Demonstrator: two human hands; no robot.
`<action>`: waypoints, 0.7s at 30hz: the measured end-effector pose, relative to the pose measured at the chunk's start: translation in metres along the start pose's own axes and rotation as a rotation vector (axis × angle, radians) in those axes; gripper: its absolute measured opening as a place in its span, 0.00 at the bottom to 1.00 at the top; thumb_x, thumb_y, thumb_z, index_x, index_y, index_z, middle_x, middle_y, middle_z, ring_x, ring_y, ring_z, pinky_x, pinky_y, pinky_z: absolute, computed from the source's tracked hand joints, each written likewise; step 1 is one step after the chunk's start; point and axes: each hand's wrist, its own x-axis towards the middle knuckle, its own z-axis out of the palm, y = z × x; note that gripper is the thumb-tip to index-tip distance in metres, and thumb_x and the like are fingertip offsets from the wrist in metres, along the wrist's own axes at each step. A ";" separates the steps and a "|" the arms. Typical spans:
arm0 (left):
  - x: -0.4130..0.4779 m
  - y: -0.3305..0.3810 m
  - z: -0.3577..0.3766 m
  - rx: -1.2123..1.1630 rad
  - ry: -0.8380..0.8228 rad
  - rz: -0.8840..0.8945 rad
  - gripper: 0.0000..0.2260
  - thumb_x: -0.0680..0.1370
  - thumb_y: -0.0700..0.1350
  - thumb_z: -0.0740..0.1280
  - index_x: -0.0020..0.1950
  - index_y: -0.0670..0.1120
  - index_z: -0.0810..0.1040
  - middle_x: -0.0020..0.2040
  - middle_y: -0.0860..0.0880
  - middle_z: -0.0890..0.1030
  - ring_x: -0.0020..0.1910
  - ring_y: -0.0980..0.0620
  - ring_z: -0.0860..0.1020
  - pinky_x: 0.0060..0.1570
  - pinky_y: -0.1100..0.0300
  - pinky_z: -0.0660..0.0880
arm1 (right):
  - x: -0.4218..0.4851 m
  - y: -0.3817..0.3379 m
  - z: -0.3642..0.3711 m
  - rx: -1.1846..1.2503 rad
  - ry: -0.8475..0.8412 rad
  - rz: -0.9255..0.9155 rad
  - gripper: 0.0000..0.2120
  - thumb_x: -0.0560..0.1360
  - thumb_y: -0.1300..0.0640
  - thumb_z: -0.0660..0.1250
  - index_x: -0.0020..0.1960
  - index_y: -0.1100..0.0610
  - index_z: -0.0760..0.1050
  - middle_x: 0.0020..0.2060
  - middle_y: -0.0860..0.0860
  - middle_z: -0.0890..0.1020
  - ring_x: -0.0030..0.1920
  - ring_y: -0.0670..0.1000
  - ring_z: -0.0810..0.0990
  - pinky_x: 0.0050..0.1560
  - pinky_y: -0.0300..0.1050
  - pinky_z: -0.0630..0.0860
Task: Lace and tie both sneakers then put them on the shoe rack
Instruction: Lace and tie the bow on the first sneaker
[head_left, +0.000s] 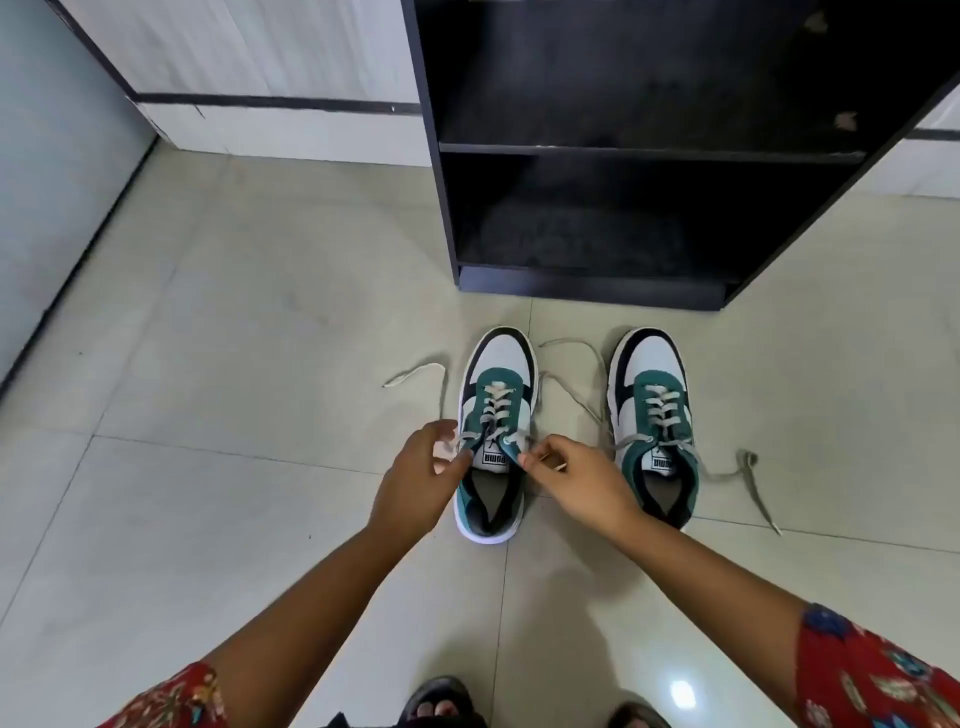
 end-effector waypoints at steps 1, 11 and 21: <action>0.000 0.001 0.002 0.009 -0.008 -0.005 0.17 0.76 0.52 0.64 0.64 0.53 0.69 0.61 0.53 0.75 0.45 0.54 0.78 0.50 0.57 0.74 | 0.000 -0.002 -0.001 0.001 0.007 0.004 0.17 0.71 0.38 0.64 0.48 0.50 0.76 0.43 0.45 0.82 0.46 0.49 0.81 0.46 0.47 0.76; -0.001 -0.009 0.009 0.159 0.014 0.097 0.19 0.75 0.46 0.64 0.66 0.51 0.68 0.63 0.50 0.73 0.43 0.52 0.78 0.50 0.54 0.76 | 0.005 0.001 0.023 -0.134 0.048 -0.089 0.25 0.67 0.36 0.67 0.56 0.49 0.67 0.52 0.47 0.81 0.51 0.52 0.81 0.50 0.51 0.78; -0.007 -0.021 0.009 0.154 0.125 0.168 0.09 0.79 0.51 0.59 0.55 0.51 0.74 0.55 0.56 0.75 0.45 0.57 0.77 0.43 0.62 0.74 | 0.009 0.010 -0.001 -0.078 0.122 -0.346 0.14 0.76 0.51 0.62 0.62 0.49 0.70 0.55 0.47 0.78 0.53 0.48 0.78 0.51 0.46 0.76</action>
